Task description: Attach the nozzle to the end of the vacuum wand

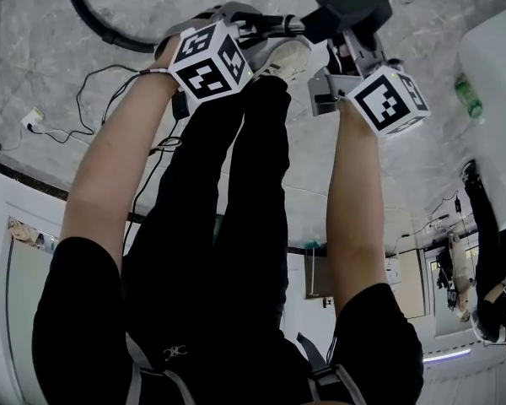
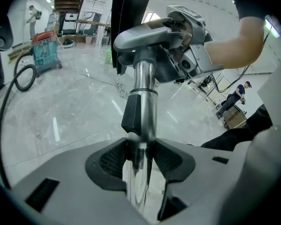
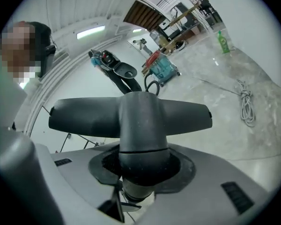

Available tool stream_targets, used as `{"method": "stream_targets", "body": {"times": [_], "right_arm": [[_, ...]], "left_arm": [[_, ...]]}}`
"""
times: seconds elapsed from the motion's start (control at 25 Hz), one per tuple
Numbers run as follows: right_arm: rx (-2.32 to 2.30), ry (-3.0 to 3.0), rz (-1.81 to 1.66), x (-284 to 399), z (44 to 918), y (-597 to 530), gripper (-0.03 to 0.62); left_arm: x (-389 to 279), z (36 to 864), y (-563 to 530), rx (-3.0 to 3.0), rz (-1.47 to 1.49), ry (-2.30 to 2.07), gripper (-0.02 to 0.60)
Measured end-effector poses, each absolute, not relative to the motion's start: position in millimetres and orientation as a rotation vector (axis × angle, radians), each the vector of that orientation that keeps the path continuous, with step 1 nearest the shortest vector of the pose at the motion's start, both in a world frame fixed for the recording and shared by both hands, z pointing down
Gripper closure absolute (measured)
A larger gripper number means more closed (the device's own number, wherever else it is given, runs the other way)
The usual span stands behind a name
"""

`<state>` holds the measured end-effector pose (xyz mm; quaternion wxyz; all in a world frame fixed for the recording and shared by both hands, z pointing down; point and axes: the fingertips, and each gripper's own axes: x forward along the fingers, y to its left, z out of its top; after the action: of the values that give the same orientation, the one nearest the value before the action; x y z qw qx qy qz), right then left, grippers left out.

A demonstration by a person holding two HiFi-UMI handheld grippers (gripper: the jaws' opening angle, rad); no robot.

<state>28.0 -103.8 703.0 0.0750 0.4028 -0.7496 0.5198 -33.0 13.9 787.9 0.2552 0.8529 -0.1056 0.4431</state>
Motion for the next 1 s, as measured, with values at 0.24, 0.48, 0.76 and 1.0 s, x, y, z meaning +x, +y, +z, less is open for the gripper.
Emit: {"method": "stream_targets", "body": {"times": [0.24,0.48,0.76,1.0], "right_arm": [[1.022,-2.1,1.579,54.6,705.3,-83.0,0.414],[0.968,-2.016,1.625,54.3,719.3,-78.7,0.405],[1.149,-1.7,1.649,67.3,733.6,-73.6,0.404],[0.671,-2.326,1.609,38.9,707.9,-77.4,0.407]], "left_arm": [[-24.4,797.9,26.6,2.332,1.202,-0.216,0.407],[-28.7,810.6,30.6,2.328,1.204,-0.228,0.407],[-23.7,809.4,37.9,2.215,1.355,-0.241,0.407],[-26.8,802.7,32.8,2.282,1.259,-0.098,0.405]]}}
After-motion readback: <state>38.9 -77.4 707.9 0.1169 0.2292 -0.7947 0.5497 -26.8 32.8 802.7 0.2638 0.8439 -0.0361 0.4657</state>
